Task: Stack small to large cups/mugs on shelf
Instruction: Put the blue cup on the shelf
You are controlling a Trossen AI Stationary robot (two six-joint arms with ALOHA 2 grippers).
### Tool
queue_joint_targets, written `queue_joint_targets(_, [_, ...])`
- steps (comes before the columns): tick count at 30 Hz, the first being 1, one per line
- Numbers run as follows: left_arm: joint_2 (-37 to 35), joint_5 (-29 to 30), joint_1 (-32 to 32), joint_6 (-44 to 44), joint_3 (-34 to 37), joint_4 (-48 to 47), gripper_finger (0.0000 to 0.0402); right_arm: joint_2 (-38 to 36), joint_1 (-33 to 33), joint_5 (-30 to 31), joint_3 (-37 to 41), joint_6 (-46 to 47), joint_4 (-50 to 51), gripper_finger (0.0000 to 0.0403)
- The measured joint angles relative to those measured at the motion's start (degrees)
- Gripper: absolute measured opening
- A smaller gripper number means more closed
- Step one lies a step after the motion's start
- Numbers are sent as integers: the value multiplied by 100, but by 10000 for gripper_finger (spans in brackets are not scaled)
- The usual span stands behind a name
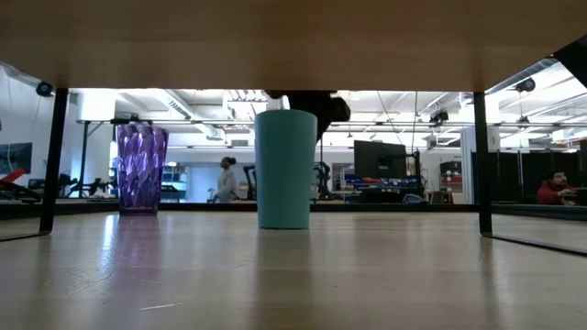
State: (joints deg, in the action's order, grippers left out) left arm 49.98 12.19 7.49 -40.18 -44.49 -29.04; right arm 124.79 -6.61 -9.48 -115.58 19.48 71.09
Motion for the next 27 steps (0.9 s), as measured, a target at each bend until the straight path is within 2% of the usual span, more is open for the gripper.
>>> queue_joint_targets(5, [9, -1, 0, -151, 0, -3, 0, 0, -6, 59, 186, 2, -198, 107])
queue_joint_targets(12, [-34, -135, 4, -347, 0, -18, 0, -4, 48, -19, 69, -253, -102, 16])
queue_joint_targets(17, [-106, -273, 139, -462, 0, -33, 0, -136, 147, 89, -501, -401, 194, 10])
queue_joint_targets(24, [-279, -246, 412, -617, 0, -251, 0, -281, 404, 223, -1890, -726, 769, 9])
queue_joint_targets(27, [-335, -158, 442, -736, 0, -491, 0, -668, 625, 109, -1737, -902, 319, 9])
